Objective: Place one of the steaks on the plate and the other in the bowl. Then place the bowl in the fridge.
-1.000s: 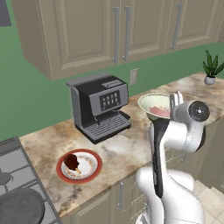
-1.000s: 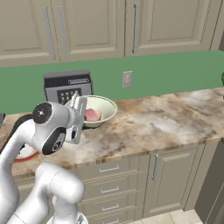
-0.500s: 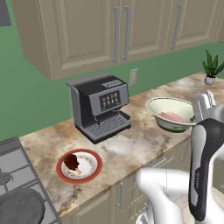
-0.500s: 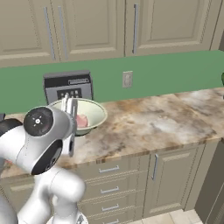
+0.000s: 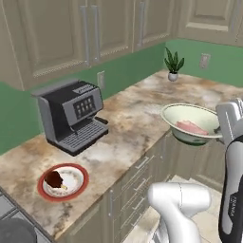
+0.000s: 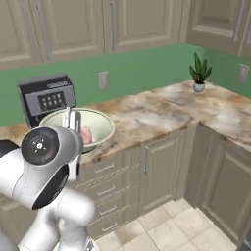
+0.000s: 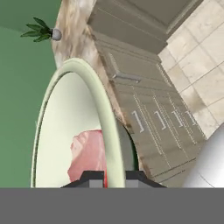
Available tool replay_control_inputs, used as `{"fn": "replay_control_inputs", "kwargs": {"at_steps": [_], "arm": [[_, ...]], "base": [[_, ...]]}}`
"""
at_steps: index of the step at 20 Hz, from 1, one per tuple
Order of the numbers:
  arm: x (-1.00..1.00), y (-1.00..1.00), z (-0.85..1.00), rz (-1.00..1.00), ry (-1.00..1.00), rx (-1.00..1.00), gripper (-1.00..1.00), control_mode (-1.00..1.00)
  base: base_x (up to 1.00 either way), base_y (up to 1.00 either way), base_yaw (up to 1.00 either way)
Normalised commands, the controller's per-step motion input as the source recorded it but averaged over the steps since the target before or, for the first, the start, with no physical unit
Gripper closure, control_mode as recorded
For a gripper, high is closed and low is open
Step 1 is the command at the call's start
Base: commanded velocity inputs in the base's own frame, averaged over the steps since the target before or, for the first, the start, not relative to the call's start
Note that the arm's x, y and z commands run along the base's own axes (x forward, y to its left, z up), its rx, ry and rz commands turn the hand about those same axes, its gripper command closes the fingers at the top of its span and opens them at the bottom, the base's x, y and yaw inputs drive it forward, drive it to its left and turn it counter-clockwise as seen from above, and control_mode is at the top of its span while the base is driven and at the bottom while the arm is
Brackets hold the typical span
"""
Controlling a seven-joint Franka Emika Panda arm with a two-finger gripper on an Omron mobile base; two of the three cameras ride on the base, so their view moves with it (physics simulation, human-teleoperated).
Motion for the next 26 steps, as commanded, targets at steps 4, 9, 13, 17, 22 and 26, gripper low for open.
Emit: {"fn": "replay_control_inputs", "kwargs": {"at_steps": [4,9,13,17,22,26], "arm": [[0.0,0.0,0.0,0.0,0.0,0.0,1.0,1.0],[0.0,0.0,0.0,0.0,0.0,0.0,1.0,1.0],[0.0,0.0,0.0,0.0,0.0,0.0,1.0,1.0],[0.0,0.0,0.0,0.0,0.0,0.0,1.0,1.0],[0.0,0.0,0.0,0.0,0.0,0.0,1.0,1.0],[0.0,0.0,0.0,0.0,0.0,0.0,1.0,1.0]], "base": [[0.0,0.0,-1.0],[0.0,0.0,-1.0],[0.01,-0.18,-0.93],[0.78,-0.56,-0.4],[0.87,-0.79,-0.38],[0.45,-0.15,-0.52]]}}
